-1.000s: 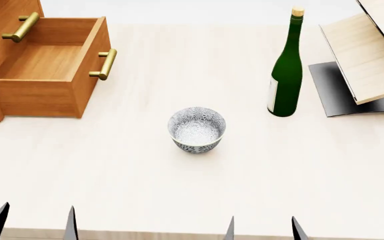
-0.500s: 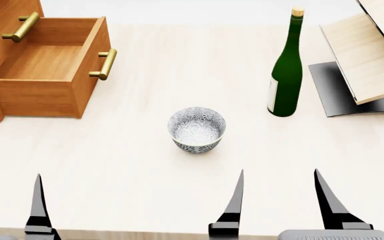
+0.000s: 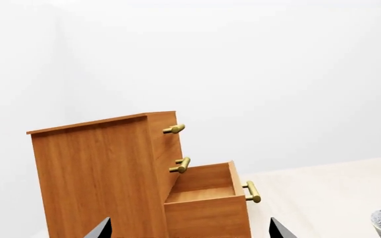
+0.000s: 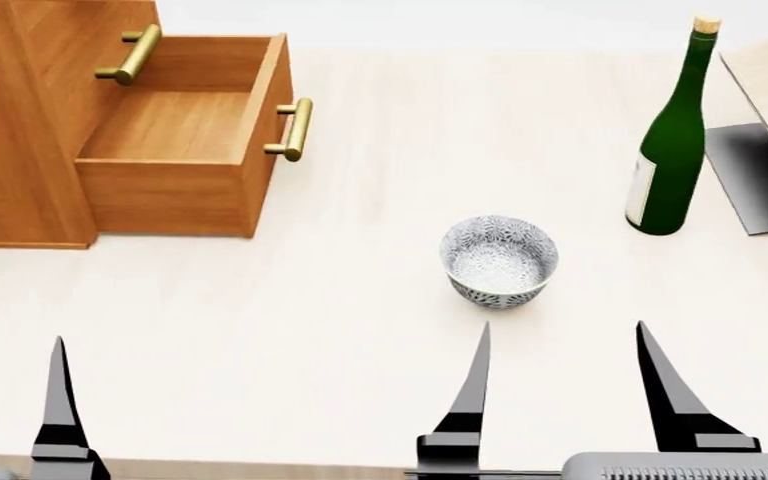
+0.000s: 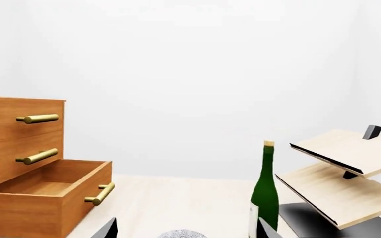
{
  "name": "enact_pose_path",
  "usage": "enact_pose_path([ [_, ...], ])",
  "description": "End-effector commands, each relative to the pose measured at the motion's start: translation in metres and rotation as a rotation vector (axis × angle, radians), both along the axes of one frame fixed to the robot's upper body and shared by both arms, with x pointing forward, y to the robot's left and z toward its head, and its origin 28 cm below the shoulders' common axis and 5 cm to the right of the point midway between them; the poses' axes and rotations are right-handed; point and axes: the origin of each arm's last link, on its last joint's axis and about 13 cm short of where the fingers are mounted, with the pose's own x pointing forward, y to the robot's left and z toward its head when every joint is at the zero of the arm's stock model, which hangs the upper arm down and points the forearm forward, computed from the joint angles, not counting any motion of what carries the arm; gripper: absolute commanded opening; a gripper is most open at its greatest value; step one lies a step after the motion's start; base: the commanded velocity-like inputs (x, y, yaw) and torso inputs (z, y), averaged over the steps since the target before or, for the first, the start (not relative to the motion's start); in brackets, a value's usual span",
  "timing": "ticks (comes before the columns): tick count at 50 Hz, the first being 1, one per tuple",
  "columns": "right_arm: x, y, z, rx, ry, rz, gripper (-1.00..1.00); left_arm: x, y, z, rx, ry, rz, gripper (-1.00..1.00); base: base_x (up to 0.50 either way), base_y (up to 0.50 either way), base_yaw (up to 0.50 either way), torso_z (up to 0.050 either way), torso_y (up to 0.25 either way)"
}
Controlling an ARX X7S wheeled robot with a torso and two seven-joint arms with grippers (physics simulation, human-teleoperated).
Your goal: Close the bottom drawer of the cabinet.
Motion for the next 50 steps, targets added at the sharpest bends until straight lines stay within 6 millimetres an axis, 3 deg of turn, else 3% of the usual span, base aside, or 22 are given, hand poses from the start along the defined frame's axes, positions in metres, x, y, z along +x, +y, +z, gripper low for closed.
enact_pose_path([
  [1,0.0007,-0.0008,0.0002,0.005,-0.003,-0.006,1.00,-0.0003,-0.0002,0.0014,0.004,-0.003,0.003,1.00,0.00,0.50,0.00,0.000,0.000],
  [50,0.0019,-0.0039,-0.0047,0.034,0.026,-0.052,1.00,0.0014,-0.0010,-0.0006,0.005,0.004,0.000,1.00,0.00,0.47,0.00,0.000,0.000],
])
